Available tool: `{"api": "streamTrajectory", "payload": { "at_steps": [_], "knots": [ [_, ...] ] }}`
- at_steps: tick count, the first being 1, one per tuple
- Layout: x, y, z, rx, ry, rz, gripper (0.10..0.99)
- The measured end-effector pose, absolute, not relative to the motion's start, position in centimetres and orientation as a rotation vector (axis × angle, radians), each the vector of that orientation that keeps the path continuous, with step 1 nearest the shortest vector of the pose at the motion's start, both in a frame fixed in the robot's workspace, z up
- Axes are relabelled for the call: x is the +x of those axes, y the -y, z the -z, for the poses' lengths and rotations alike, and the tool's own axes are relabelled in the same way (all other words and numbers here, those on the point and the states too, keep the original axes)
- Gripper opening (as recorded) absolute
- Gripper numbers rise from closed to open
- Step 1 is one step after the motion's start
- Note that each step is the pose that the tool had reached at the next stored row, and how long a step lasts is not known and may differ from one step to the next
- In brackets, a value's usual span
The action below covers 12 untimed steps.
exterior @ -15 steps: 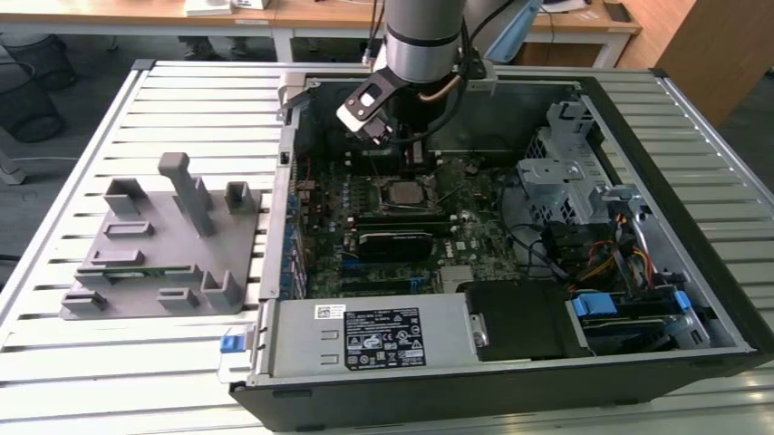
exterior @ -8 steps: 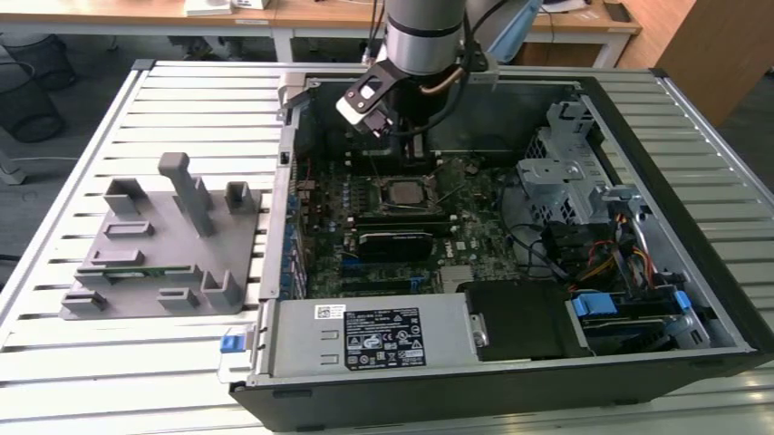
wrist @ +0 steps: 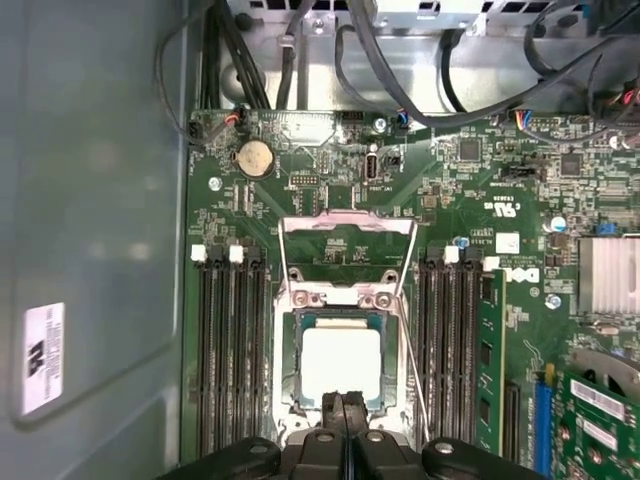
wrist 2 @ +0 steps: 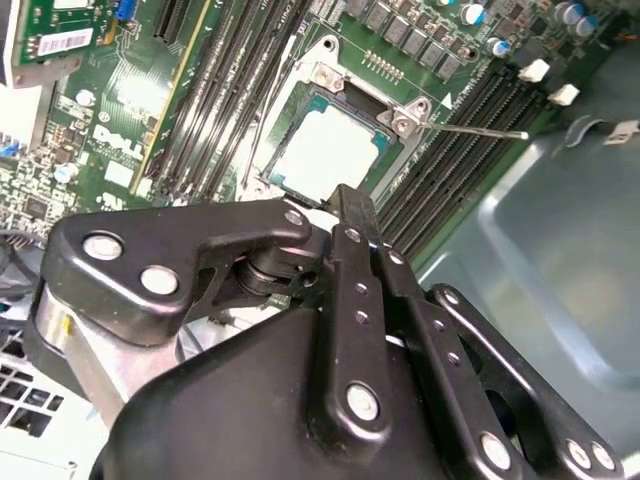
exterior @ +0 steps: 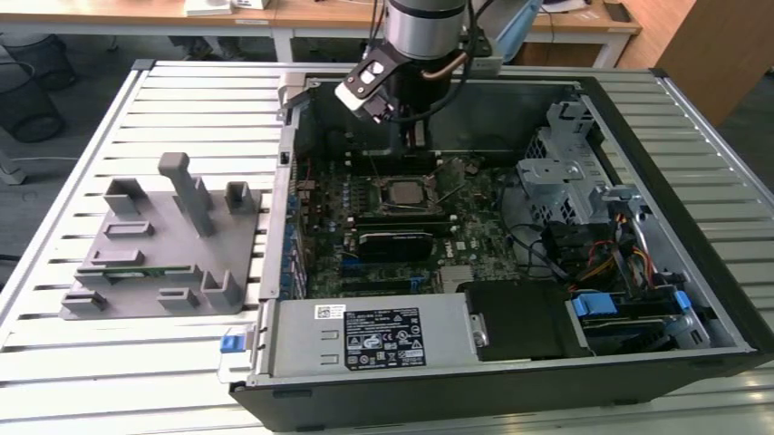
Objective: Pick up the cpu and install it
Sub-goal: 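Close the cpu cover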
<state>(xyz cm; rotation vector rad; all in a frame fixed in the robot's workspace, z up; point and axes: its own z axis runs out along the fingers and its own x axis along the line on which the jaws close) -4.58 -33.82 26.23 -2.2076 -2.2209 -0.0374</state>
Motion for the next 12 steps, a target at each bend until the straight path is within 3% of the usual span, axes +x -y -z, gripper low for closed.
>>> {"api": "streamTrajectory", "payload": {
  "at_steps": [12],
  "knots": [
    [-4.6, 34.3, -29.1, -2.205, 2.218, 0.032, 0.106]
  ]
}}
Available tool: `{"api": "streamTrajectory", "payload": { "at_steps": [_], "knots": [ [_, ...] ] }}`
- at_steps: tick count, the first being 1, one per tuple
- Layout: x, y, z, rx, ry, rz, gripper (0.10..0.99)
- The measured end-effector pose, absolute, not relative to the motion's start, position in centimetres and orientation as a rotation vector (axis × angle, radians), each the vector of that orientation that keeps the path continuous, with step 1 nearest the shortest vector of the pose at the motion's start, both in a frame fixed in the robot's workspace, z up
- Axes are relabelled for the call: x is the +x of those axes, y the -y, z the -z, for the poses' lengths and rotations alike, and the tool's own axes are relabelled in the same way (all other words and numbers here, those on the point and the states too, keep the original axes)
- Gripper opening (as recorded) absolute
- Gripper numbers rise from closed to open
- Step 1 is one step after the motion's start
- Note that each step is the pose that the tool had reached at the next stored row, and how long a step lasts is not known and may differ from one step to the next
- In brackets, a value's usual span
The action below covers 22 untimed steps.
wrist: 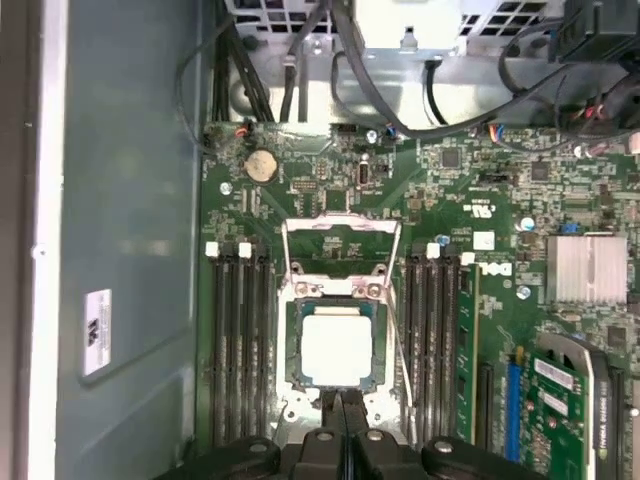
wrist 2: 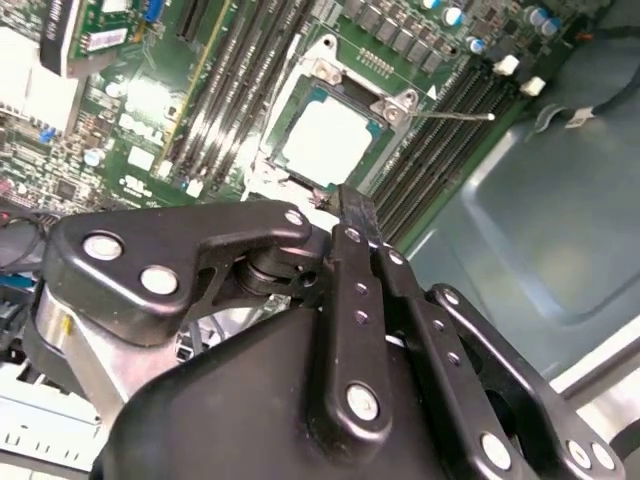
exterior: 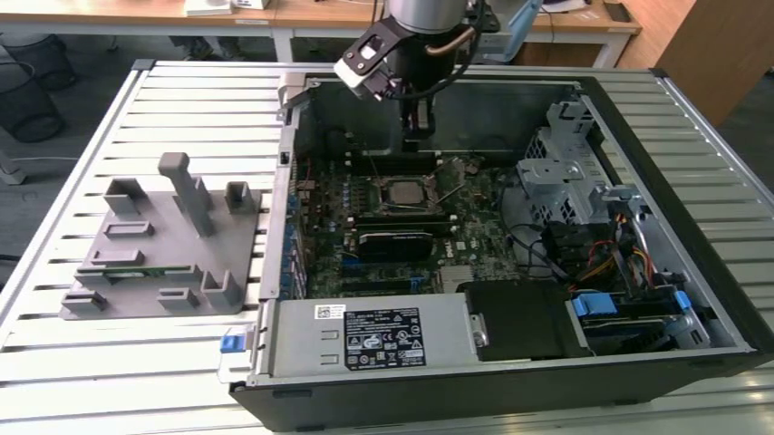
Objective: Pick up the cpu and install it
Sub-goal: 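Close the cpu cover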
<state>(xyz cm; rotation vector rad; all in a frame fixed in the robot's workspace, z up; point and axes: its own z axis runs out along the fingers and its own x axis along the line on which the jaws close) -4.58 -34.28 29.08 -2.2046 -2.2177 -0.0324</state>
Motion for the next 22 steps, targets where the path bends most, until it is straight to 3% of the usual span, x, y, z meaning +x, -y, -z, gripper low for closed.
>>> {"api": "streamTrajectory", "payload": {
  "at_steps": [7, 22],
  "knots": [
    [-4.5, 35.8, -29.1, -2.204, 2.218, 0.032, 0.106],
    [-1.7, 35.1, -28.3, -2.166, 2.255, 0.032, 0.106]
  ]
}}
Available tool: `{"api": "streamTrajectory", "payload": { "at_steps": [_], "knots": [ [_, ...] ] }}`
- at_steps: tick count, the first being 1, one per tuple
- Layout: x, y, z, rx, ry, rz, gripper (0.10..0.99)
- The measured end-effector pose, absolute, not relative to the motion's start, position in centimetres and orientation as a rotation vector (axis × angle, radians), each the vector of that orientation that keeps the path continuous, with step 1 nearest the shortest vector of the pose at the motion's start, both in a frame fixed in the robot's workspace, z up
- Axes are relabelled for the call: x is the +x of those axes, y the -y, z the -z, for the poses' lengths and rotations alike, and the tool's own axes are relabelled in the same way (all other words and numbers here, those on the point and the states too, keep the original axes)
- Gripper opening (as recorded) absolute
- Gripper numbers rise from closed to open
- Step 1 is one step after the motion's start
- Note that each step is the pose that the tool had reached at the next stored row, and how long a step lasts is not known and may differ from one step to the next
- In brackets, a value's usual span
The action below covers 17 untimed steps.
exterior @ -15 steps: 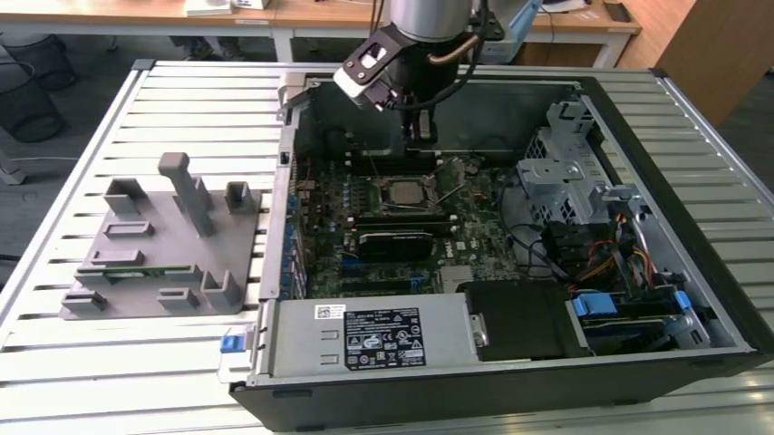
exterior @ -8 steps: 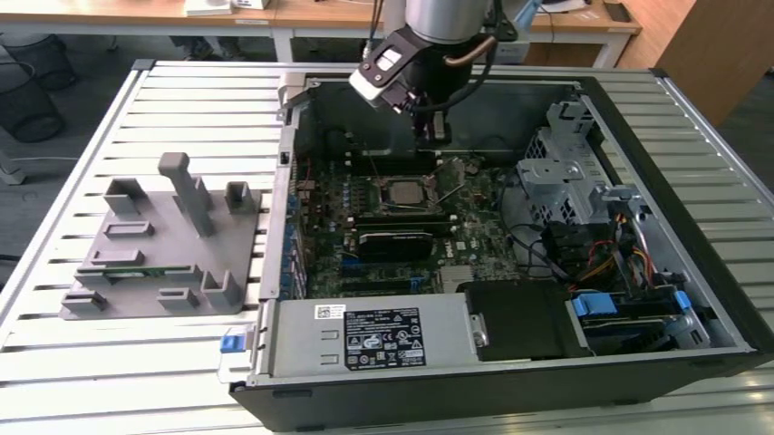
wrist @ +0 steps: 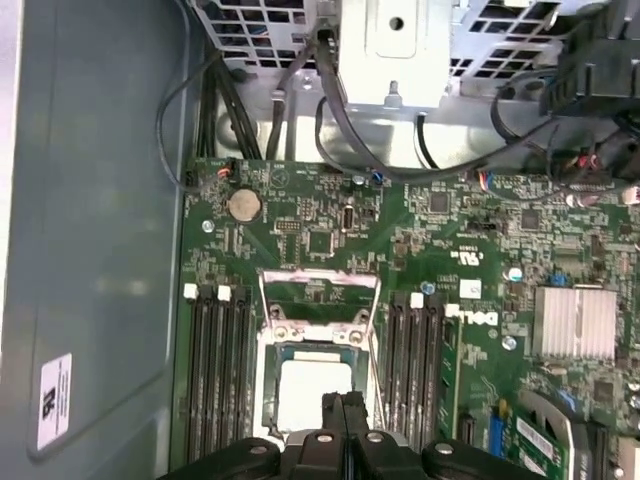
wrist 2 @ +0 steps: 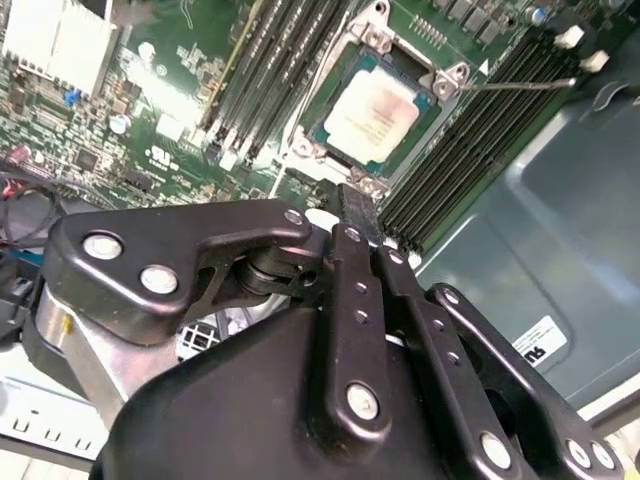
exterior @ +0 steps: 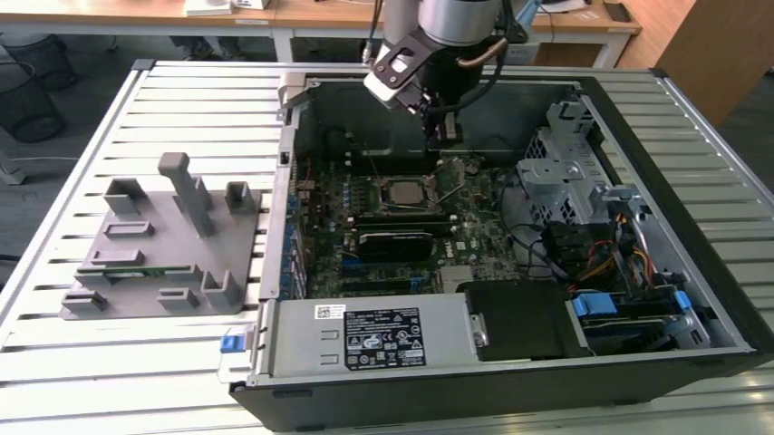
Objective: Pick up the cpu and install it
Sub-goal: 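Close the cpu cover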
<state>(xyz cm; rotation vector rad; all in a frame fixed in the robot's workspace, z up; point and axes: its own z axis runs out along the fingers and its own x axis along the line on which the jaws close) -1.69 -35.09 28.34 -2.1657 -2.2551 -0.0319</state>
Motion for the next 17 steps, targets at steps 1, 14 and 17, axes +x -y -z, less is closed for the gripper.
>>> {"api": "streamTrajectory", "payload": {
  "at_steps": [1, 14, 17],
  "knots": [
    [-1.6, 35.1, -28.2, -2.162, 2.259, 0.032, 0.106],
    [-0.1, 34.6, -27.4, -2.111, 2.305, 0.031, 0.106],
    [0.3, 34.3, -27.3, -2.111, 2.305, 0.031, 0.106]
  ]
}}
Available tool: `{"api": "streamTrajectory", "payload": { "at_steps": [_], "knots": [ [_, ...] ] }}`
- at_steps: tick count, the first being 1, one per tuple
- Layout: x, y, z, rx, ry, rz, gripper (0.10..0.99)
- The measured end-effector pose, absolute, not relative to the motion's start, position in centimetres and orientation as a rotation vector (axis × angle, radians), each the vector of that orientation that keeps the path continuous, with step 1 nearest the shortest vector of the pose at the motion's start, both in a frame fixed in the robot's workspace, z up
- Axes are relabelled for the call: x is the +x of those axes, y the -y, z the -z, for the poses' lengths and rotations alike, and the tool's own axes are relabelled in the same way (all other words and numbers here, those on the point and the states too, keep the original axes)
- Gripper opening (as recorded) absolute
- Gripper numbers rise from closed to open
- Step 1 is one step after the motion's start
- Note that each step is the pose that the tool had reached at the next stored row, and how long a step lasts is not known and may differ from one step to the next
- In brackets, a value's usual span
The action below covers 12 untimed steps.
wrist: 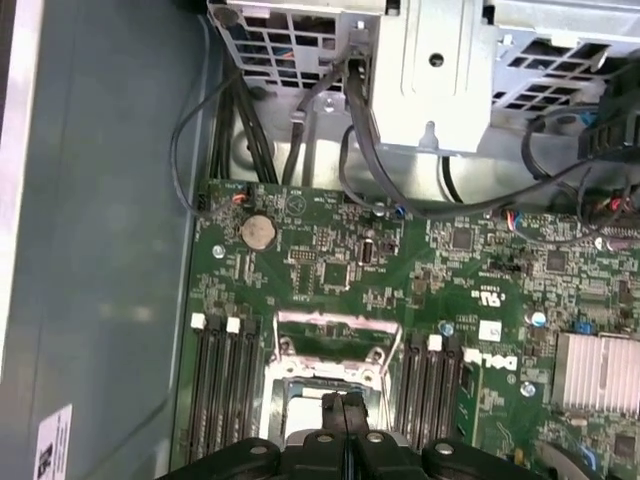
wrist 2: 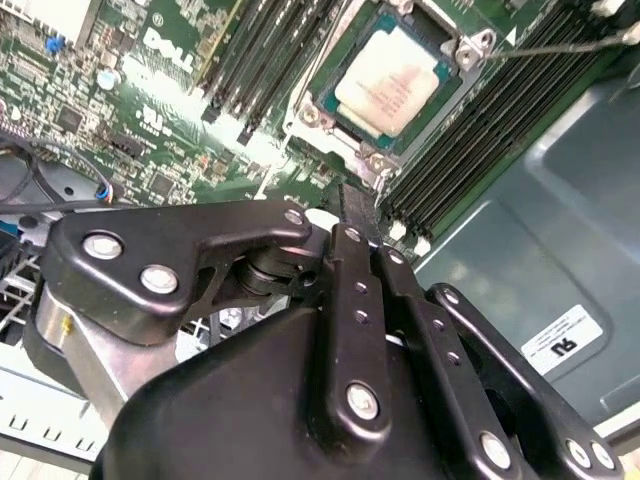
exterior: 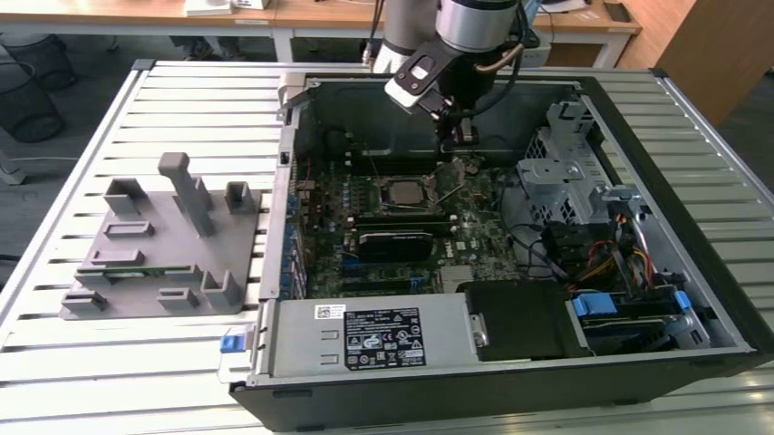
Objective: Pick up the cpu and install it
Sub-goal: 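Close the cpu cover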
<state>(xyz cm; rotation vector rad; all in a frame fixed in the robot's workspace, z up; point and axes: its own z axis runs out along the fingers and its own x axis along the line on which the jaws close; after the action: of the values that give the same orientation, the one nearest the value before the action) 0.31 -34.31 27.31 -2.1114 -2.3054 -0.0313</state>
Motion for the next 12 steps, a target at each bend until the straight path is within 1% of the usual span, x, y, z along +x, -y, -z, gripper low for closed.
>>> {"api": "streamTrajectory", "payload": {
  "at_steps": [12],
  "knots": [
    [1.9, 33.9, -26.9, -2.112, 2.306, 0.03, 0.106]
  ]
}}
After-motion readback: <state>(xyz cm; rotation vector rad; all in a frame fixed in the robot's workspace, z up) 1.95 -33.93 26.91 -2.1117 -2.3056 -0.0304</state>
